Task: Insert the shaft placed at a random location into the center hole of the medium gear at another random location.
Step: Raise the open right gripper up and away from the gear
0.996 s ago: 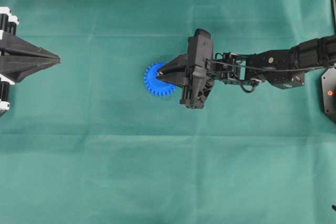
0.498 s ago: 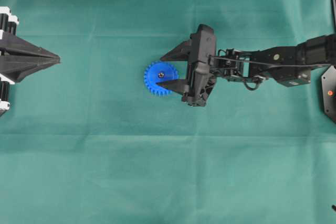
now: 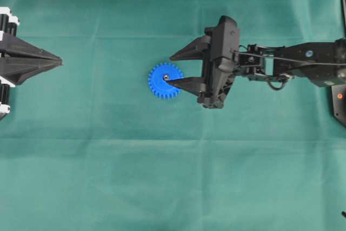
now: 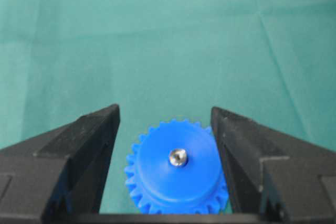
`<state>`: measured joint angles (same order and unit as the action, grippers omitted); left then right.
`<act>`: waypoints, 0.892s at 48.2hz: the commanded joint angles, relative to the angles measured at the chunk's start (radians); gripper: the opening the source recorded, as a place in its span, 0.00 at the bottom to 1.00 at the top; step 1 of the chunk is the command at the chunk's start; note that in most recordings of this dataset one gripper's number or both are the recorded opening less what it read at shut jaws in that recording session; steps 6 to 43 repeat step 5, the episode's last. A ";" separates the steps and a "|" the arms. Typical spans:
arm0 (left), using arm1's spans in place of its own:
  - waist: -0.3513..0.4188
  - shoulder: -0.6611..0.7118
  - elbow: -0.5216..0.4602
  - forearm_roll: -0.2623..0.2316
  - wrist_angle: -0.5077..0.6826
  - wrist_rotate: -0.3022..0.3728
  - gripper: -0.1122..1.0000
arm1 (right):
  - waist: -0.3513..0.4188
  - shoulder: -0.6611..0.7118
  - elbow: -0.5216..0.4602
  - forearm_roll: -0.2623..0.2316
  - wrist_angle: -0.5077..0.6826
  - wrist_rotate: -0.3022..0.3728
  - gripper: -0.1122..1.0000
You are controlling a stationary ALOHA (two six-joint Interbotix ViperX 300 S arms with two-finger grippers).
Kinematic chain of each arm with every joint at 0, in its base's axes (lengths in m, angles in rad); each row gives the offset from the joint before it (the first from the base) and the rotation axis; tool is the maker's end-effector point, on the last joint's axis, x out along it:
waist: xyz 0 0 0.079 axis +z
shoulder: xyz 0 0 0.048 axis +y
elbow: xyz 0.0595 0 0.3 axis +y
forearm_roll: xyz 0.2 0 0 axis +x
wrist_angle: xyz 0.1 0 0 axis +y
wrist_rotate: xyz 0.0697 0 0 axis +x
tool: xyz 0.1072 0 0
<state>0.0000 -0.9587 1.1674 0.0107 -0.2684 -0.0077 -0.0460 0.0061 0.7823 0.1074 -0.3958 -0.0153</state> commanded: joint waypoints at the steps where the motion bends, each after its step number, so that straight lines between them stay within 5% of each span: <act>1: 0.002 0.006 -0.020 0.002 -0.005 -0.002 0.10 | 0.005 -0.051 0.000 -0.002 0.006 -0.009 0.77; 43: 0.000 0.006 -0.020 0.003 -0.005 -0.006 0.10 | 0.005 -0.075 0.020 -0.002 0.008 -0.006 0.77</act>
